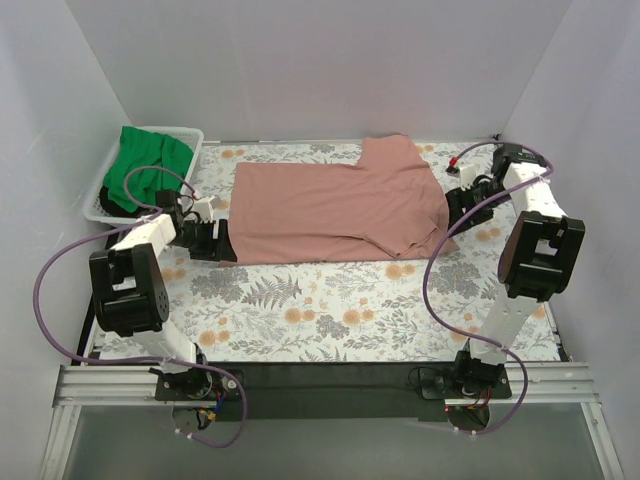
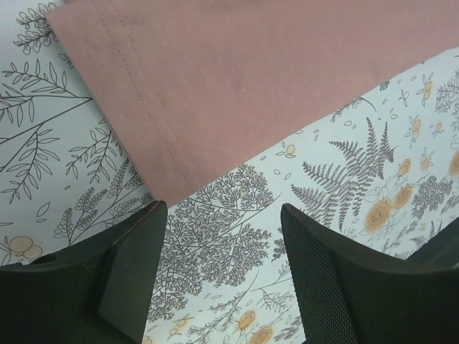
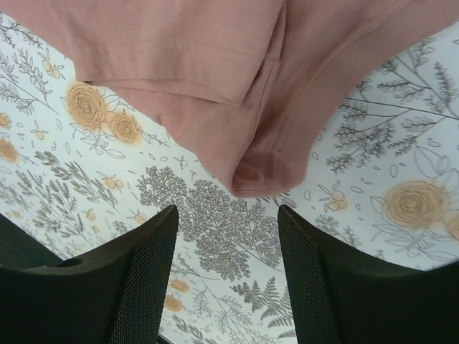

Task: Fold and stack the t-shirts
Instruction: Fold the tshirt

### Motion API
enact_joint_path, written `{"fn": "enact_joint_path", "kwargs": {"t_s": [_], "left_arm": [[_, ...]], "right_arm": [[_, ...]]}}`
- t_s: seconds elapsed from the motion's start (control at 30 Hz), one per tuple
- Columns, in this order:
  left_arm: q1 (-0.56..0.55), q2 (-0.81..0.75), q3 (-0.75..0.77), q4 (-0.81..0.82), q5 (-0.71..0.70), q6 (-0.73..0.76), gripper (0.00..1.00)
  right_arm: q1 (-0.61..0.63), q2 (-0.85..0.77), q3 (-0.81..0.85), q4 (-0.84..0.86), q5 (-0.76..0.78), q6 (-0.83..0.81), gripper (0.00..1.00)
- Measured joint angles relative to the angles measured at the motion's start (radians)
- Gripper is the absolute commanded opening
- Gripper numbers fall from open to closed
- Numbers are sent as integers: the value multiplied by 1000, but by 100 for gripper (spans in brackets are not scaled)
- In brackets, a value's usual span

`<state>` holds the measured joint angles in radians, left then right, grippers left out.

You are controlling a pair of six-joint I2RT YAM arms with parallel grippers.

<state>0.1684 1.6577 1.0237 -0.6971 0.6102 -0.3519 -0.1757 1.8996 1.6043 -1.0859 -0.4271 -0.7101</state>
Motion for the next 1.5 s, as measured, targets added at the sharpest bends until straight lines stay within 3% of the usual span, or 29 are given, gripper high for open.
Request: {"fn": "enact_joint_path", "kwargs": {"t_s": [0.3,0.77,0.93,0.97,1.17,1.2,1.5], "left_arm": [[6,53,6,40,-17,-74,65],[8,94,20,63,-72,-122,53],[12,109,29,79,-82,-140,43],[13,113,31,80,-83,-142,35],[16,140,42,88,-88,-142,9],[16,141,42,86,-91,-139,1],[46,140,42,47,-109,-113,0]], "right_arm": [[-8,49,-50,2,-51,26,65],[-8,75,-113,48,-54,32,59],[-8,96,-116,68,-47,34,37],[-8,99,-116,71,-45,37,33],[-8,100,-129,85,-15,43,1],[-8,100,-131,85,-8,44,1],[-26,85,-200,100,59,24,1]]}}
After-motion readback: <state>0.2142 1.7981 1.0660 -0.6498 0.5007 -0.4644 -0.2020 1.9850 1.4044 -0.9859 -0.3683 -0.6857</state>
